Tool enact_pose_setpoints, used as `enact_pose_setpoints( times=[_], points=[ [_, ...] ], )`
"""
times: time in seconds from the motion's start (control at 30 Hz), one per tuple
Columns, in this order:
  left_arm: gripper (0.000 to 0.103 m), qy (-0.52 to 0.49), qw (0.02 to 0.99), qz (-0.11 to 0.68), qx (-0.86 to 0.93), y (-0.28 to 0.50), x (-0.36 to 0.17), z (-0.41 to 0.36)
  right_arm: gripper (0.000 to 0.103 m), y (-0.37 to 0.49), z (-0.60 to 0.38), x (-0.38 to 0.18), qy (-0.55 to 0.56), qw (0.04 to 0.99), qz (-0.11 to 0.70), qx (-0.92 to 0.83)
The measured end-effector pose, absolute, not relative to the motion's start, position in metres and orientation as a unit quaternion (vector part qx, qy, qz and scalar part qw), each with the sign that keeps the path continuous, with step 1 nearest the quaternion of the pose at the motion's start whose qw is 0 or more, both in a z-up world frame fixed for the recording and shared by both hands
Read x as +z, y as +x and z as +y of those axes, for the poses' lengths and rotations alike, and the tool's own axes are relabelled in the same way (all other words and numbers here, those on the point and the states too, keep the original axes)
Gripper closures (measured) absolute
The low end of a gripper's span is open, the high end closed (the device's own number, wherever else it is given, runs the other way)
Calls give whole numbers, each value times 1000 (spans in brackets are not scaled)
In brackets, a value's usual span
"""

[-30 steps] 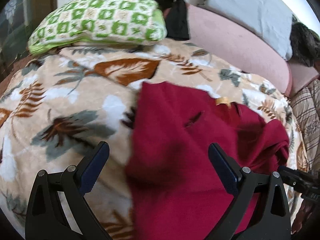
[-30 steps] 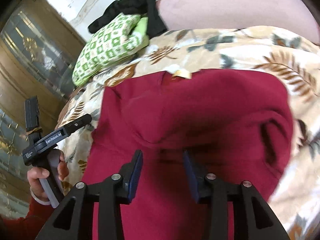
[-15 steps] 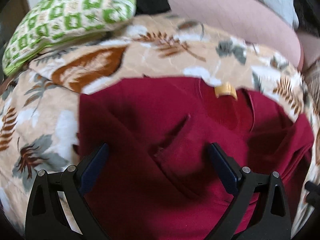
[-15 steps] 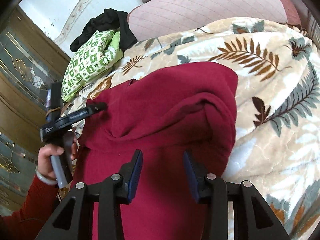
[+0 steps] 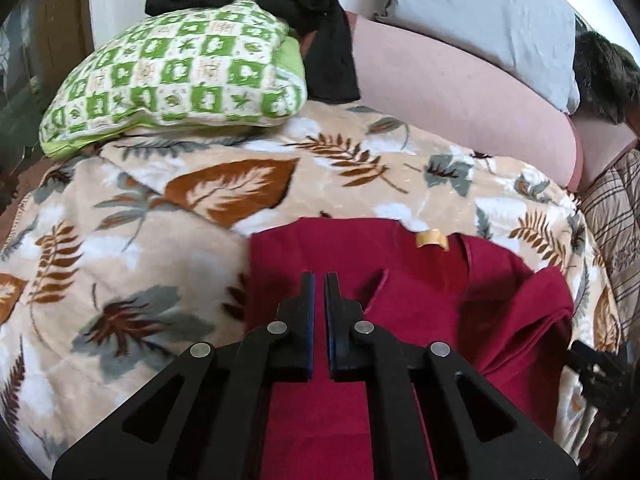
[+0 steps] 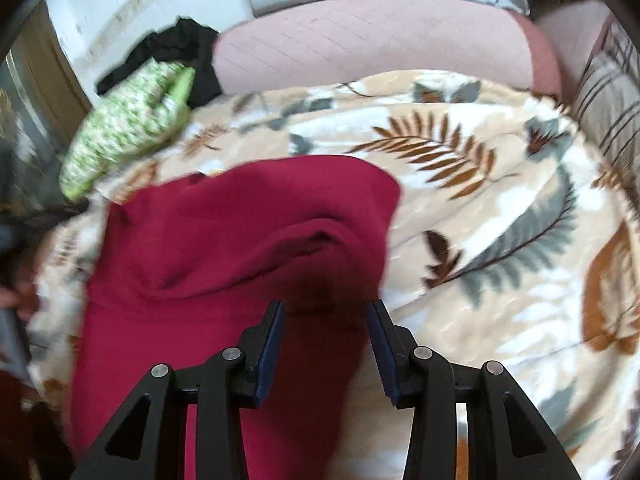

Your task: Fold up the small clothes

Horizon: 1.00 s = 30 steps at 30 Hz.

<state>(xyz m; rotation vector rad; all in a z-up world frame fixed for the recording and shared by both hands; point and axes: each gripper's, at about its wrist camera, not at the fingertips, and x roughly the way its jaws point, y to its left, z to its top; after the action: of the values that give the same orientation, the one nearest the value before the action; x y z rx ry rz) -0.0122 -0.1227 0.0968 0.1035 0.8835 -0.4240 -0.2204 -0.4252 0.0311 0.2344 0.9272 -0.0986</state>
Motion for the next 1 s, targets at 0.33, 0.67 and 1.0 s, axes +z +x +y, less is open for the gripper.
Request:
enact_pose_setpoints(
  times=[0.33, 0.67, 1.0],
  points=[
    [44, 23, 847, 481, -225, 7, 58, -156, 59, -219, -422, 30, 128, 884, 448, -38],
    [48, 140, 835, 492, -203, 15, 22, -196, 59, -224, -428, 38, 124, 889, 439, -36],
    [101, 70, 846, 469, -246, 0, 77, -174, 59, -215, -436, 30, 117, 888, 443, -42]
  ],
)
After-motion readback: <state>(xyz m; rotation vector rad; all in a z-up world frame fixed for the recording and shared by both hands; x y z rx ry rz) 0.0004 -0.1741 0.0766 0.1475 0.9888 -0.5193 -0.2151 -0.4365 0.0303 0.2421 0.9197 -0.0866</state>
